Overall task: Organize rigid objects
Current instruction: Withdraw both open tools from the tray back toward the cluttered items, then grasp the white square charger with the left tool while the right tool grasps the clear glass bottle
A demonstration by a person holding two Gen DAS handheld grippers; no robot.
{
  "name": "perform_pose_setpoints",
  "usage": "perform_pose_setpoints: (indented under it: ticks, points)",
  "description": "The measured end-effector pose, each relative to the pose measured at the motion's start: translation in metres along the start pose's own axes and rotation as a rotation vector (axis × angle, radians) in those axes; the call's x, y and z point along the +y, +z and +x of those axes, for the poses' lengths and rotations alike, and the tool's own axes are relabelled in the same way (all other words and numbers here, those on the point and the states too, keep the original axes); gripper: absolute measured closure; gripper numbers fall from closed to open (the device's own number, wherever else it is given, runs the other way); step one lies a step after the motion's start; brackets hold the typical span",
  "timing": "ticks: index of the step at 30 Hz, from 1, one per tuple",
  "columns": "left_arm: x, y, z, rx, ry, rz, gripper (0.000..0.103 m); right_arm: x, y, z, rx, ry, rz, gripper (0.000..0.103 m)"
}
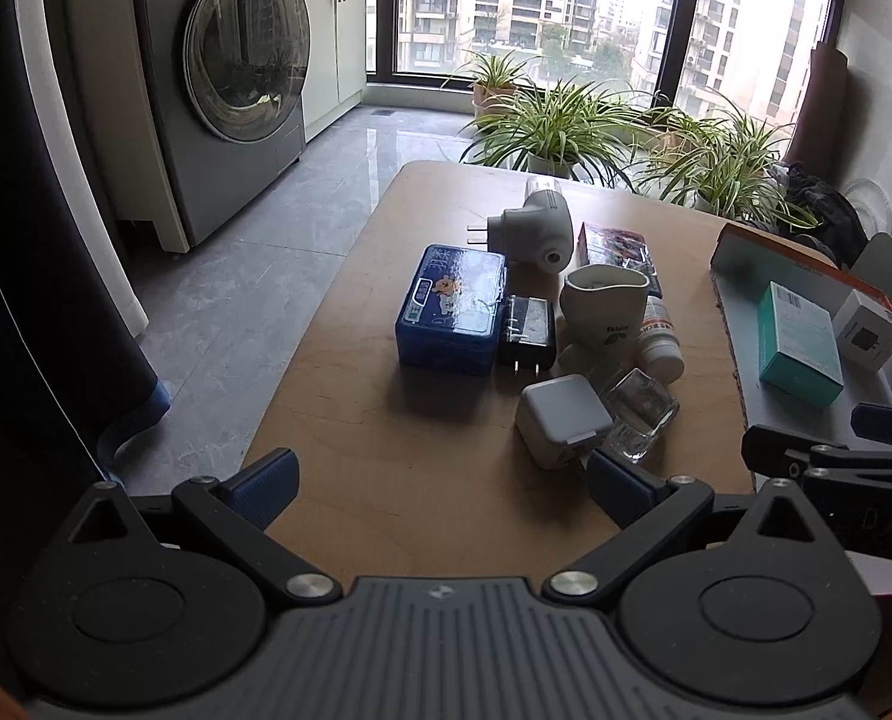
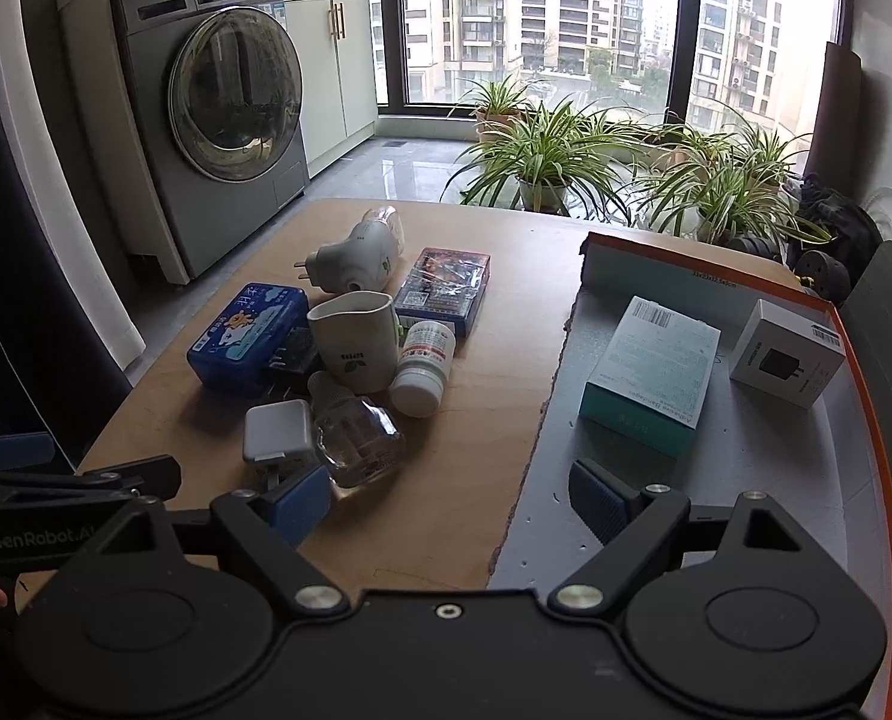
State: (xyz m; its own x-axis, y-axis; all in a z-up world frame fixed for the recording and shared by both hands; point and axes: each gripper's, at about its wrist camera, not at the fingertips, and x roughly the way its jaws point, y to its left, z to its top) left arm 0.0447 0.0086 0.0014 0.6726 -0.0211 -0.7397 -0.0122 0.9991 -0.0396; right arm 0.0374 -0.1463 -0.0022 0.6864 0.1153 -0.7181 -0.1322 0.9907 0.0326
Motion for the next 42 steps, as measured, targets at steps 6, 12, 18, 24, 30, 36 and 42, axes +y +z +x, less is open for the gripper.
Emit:
perform_pose_setpoints:
  ticks: [6,12,18,24,30,36,42]
  points:
    - [0.007,-0.004,0.011,0.023,-0.013,-0.029,0.0,-0.005,-0.004,0.006,0.009,0.008,0.019,0.001]
    - [-0.004,-0.002,0.025,0.03,-0.059,-0.056,0.0,-0.015,-0.007,0.008,0.009,0.006,0.045,0.001]
    - [-0.022,0.007,0.043,0.024,-0.072,-0.077,0.0,-0.028,-0.01,0.008,0.005,-0.001,0.074,0.001]
    - [-0.021,0.008,0.062,0.034,-0.042,-0.08,0.0,-0.041,-0.012,0.011,0.005,-0.004,0.104,0.001]
    - [-0.002,0.001,0.053,0.016,-0.005,-0.077,0.0,-0.045,-0.014,0.016,0.008,0.006,0.12,0.001]
    - [-0.008,0.004,0.056,-0.024,-0.057,0.009,0.009,-0.038,-0.016,0.02,0.012,0.036,0.086,0.001]
    - [-0.019,0.0,0.063,-0.05,-0.102,0.113,0.053,-0.035,-0.014,0.023,0.003,0.069,0.056,0.001]
